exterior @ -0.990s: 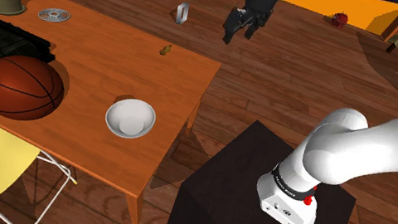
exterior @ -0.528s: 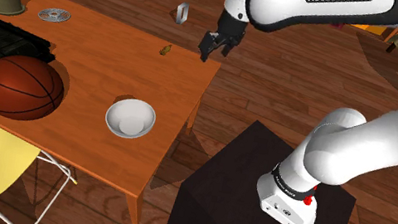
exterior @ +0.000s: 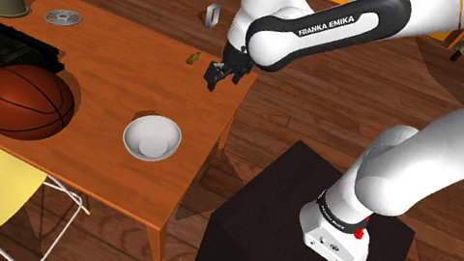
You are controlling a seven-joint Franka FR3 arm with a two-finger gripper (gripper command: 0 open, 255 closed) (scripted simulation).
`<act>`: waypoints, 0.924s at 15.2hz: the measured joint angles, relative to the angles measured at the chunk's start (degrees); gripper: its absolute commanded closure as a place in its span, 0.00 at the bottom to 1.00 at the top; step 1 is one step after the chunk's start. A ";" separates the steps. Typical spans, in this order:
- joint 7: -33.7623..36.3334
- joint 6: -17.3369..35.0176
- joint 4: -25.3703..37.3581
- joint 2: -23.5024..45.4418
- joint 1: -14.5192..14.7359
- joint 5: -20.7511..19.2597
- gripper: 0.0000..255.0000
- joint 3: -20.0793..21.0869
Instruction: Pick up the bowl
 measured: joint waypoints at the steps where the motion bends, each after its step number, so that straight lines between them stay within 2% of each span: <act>1: 0.48 2.10 0.02 2.10 0.04 -0.12 0.00 0.31; 8: 5.11 14.28 3.69 17.59 0.35 -2.72 0.00 2.37; 14: 11.11 21.49 10.53 31.49 2.17 -7.72 0.00 2.23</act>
